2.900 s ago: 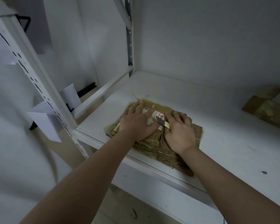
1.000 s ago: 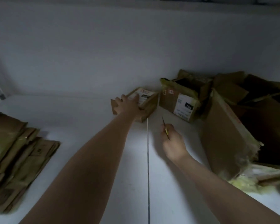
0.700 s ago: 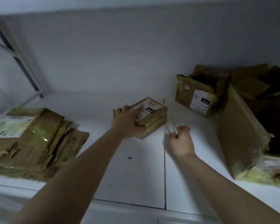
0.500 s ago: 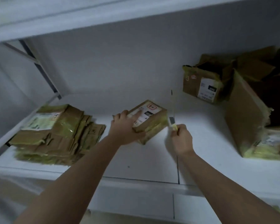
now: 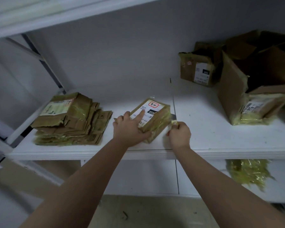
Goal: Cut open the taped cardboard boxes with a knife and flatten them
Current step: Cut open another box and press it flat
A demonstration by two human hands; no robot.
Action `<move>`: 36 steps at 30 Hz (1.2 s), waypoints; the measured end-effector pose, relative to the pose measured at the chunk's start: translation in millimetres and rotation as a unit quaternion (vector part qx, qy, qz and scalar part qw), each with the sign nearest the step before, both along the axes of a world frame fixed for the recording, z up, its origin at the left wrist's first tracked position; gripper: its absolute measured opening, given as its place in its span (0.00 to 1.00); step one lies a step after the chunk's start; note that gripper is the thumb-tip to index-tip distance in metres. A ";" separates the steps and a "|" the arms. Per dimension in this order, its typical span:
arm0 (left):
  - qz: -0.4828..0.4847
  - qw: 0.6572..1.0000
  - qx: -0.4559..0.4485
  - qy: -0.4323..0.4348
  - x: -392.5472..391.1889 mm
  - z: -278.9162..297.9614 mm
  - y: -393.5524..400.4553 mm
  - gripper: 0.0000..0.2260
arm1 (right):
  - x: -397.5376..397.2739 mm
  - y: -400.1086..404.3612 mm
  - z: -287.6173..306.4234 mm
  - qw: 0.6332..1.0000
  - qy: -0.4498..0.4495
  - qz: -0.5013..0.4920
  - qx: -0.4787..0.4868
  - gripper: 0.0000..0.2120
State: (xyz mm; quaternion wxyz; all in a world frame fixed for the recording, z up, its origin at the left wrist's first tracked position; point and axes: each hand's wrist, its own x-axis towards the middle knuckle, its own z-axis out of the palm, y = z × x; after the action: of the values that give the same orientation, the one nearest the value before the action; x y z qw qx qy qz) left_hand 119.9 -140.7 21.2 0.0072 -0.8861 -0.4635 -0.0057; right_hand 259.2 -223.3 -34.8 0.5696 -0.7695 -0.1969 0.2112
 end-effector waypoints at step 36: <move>0.143 0.980 -0.137 0.024 59.0 13.4 -67.8 0.24 | 86.4 -24.4 19.4 0.965 0.053 0.253 -0.035 0.09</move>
State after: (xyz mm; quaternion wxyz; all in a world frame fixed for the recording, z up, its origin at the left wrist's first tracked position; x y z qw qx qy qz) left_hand 178.9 -208.5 34.6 -0.1027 -0.8032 -0.5814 0.0798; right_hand 345.5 -247.8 -15.4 0.4796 -0.7017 -0.3474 0.3960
